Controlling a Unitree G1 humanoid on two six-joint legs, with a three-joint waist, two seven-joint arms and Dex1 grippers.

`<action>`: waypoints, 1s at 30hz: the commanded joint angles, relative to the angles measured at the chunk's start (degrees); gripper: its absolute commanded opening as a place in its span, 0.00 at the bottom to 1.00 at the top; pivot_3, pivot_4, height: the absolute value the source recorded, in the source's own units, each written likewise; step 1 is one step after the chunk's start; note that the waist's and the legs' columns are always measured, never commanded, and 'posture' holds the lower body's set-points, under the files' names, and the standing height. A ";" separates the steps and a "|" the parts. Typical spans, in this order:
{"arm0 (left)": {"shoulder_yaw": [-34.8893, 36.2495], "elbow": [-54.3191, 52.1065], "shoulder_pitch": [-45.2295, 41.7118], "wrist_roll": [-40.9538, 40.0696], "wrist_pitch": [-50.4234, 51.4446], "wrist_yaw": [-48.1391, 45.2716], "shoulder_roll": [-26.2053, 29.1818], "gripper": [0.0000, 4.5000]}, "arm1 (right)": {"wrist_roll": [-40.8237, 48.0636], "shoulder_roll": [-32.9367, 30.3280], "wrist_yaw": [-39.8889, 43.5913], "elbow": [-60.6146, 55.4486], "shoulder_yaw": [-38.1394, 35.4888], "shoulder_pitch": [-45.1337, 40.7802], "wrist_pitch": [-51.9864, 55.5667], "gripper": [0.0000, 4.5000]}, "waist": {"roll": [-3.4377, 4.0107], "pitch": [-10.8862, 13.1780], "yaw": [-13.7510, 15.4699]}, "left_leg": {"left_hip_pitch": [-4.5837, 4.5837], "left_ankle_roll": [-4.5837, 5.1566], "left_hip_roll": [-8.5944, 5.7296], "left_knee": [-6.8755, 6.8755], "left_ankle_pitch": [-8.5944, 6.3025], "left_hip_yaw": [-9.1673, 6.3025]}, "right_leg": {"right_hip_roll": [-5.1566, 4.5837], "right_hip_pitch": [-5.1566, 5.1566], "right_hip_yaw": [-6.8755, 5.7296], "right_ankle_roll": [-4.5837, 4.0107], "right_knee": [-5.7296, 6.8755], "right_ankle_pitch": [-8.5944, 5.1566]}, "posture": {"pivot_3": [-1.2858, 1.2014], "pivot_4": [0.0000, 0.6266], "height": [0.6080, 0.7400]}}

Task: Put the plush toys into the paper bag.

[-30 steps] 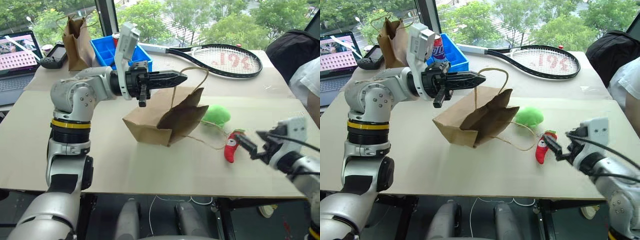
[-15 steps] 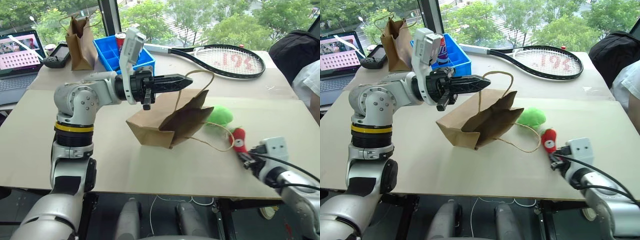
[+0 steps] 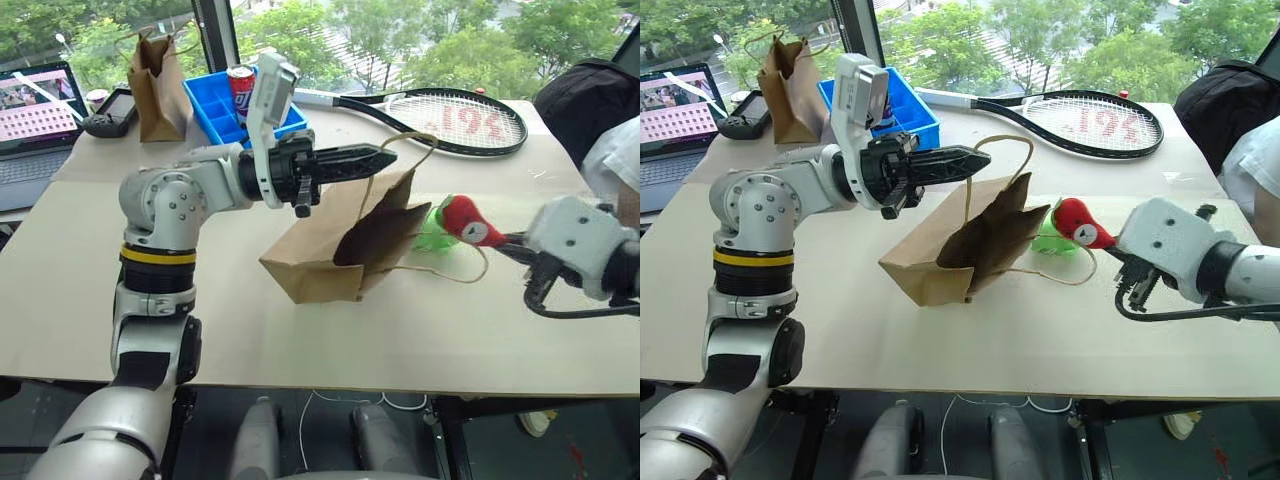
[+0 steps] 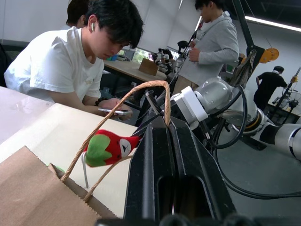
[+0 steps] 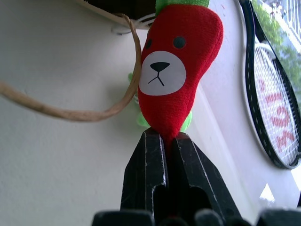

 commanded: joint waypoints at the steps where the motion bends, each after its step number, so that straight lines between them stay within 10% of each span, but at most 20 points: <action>1: 0.65 -0.45 -1.79 -0.46 -1.10 -0.43 0.13 0.00 | -4.91 -2.89 2.67 3.49 4.15 -7.45 -7.58 0.01 | -0.01 0.02 0.08 | -0.01 0.00 -0.01 -0.01 0.00 0.00 | -0.01 -0.01 -0.01 -0.03 -0.01 0.01 | 0.52 0.24 0.42; 21: 2.06 -0.18 -1.14 -1.82 -1.18 2.36 -2.61 0.00 | -27.30 12.96 18.59 10.89 33.65 -29.13 -20.75 0.01 | 0.03 0.04 -0.10 | 0.01 -0.01 0.00 -0.01 0.01 -0.01 | -0.01 -0.02 -0.02 -0.25 0.05 0.14 | 0.52 0.24 0.42; 30: 3.00 -1.71 0.09 -3.60 -0.12 4.56 -3.08 0.00 | -34.87 33.85 6.42 13.13 35.25 -32.42 -9.32 0.01 | 0.04 0.05 0.10 | 0.01 -0.07 0.00 -0.02 0.04 -0.05 | 0.00 -0.03 -0.05 -0.30 0.13 0.17 | 0.52 0.24 0.42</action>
